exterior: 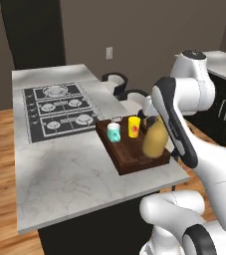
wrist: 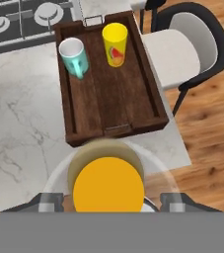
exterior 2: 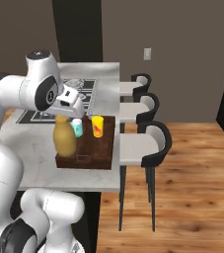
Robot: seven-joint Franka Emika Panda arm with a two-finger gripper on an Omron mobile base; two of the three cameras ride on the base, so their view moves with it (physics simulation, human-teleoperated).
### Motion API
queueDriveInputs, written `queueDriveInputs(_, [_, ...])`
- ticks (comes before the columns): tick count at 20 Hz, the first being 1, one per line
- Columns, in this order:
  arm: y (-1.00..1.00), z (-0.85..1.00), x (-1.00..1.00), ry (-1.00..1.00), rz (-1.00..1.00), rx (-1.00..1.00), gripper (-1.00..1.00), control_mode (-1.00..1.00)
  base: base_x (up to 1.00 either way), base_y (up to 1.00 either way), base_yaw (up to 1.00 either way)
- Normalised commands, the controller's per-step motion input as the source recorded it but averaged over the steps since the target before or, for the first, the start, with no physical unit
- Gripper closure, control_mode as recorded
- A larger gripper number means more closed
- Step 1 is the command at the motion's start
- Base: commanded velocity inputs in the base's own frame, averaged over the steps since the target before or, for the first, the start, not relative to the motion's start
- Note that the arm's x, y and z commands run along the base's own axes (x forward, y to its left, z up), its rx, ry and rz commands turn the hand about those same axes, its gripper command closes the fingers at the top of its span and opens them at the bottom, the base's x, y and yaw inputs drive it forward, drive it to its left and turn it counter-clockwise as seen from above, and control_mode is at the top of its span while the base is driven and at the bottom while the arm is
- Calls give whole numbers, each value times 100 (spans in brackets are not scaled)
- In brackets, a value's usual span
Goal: There is a tray on the dining counter. Grab the cup, mug, and pitcher and place them on the tray. The pitcher may be placed next to the tray if it cannot fit the tray.
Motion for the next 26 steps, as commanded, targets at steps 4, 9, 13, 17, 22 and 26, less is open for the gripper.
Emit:
queueDriveInputs(4, [12,0,37,0,-13,0,100,-100,0,0,0])
queueDriveInputs(9, [3,-6,54,0,-14,0,100,-100,0,0,0])
queueDriveInputs(13, [0,-15,56,0,-12,0,100,-100,0,0,0])
queueDriveInputs(17, [0,-39,29,0,-10,0,100,-100,0,0,0])
queueDriveInputs(22, [0,-57,12,0,-6,0,100,-100,0,0,0])
queueDriveInputs(26, [0,-37,13,0,-5,1,100,-100,0,0,0])
